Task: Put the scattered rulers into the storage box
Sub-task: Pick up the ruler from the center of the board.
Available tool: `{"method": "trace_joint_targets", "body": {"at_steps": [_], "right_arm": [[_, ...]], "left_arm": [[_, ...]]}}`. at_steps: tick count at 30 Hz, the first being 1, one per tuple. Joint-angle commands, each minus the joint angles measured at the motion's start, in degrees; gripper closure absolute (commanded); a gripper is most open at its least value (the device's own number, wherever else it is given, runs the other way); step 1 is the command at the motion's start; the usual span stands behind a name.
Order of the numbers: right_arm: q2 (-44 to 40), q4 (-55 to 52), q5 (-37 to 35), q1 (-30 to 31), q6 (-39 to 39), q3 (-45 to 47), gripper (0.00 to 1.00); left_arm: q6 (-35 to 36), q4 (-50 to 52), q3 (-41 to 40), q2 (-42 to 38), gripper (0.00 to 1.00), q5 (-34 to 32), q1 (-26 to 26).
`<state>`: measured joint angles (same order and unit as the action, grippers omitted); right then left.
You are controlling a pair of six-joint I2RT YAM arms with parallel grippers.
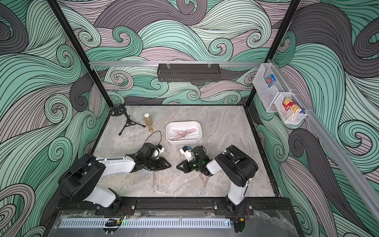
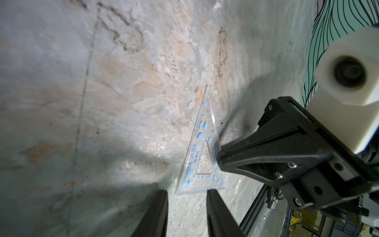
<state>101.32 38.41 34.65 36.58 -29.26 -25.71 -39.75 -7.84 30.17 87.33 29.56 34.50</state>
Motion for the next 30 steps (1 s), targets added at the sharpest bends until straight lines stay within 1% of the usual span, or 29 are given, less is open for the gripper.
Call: {"method": "trace_joint_targets", "body": {"at_steps": [1, 6, 17, 24, 27, 30], "right_arm": [[1.58, -0.53, -0.68, -0.44, 1.21, 1.28, 0.95], [1.96, -0.3, -1.03, -1.05, 1.37, 2.22, 0.95], [2.54, -3.71, -3.65, -0.98, 2.69, 1.47, 0.95], [2.68, -7.31, -6.33, -1.73, 4.69, 1.21, 0.96], [2.04, -9.32, -7.1, -2.37, 5.82, 0.4, 0.95], [0.02, -10.83, -5.47, -3.05, 6.69, -1.01, 0.9]], "left_arm": [[-0.24, 0.98, -0.29, 1.82, 0.63, 0.56, -0.22], [-0.48, 0.78, -0.52, 2.22, 0.63, 0.85, -0.22], [-1.3, -0.84, -0.68, 3.86, 0.63, 1.99, 0.13], [-0.88, 0.12, -0.34, 2.85, 0.63, 1.47, 0.23], [-0.68, -0.17, -0.24, 3.71, 0.63, 2.22, 0.3], [-0.34, -0.3, 0.09, 4.47, 0.63, 2.7, 0.48]]}}
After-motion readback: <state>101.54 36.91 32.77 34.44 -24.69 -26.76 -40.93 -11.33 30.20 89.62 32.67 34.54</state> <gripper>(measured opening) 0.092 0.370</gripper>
